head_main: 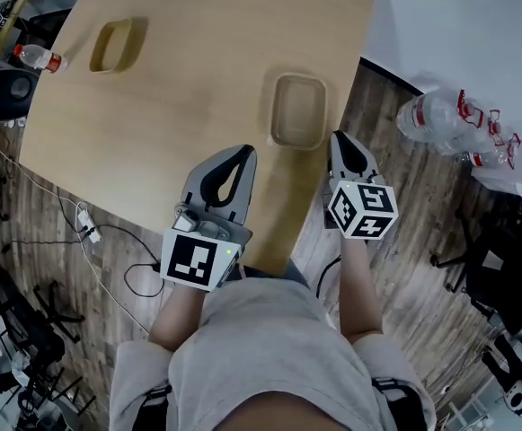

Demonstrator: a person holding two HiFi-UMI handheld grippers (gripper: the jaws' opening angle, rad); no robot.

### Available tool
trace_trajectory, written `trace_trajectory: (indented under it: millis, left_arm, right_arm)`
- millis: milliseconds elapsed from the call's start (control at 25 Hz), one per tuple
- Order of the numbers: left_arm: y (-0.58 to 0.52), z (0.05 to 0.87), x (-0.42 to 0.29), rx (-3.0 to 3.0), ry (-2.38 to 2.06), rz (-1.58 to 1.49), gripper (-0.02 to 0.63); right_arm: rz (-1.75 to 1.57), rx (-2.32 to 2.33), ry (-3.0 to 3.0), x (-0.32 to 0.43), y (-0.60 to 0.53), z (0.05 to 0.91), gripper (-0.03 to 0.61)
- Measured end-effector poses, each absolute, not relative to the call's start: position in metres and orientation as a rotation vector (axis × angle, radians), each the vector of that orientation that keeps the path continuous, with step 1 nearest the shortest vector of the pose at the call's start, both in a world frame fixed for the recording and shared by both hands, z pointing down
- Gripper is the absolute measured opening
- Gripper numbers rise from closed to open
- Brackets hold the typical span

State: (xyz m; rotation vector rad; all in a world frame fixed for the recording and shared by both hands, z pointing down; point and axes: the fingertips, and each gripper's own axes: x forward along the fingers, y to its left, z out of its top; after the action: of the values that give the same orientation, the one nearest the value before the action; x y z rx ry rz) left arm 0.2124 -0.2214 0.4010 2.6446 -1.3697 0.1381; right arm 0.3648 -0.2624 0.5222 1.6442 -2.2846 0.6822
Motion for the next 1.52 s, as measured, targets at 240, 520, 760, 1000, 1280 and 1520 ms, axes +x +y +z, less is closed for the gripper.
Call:
trace_trajectory:
  millis: [240,520,760,1000,1280,1520]
  left_arm:
    - [-0.228,0.407,0.205,2.612,-1.391,0.158,0.015]
    - [-0.235,0.409,0.199,2.596,-1.411,0.168,0.015]
    - [-0.234,0.413,0.199,2.586,-1.417,0.181,0.015]
    - [-0.235,0.412,0.193,2.580,-1.430,0.175,0.015]
    - [-0.231,0.408,0.181,2.575,-1.457,0.170,0.015]
    - [-0.227,0.402,0.170,2.599,-1.450,0.161,0.015]
  right_arm:
    - [0.821,1.617,-2.235,0.369,-0.287,0.551,0.011]
    - [0.976,1.585,-2.196,0.368,-0.302,0.576,0.058]
    - [1.059,1.552,-2.198,0.364,-0.304,0.586,0.074]
    - [1.135,1.570,-2.187,0.362,-0.306,0.588,0.038]
    - [1.103,1.615,-2.171,0.356,-0.307,0.581,0.032]
    - [1.060,1.666,-2.182,0.351,-0.303,0.566,0.025]
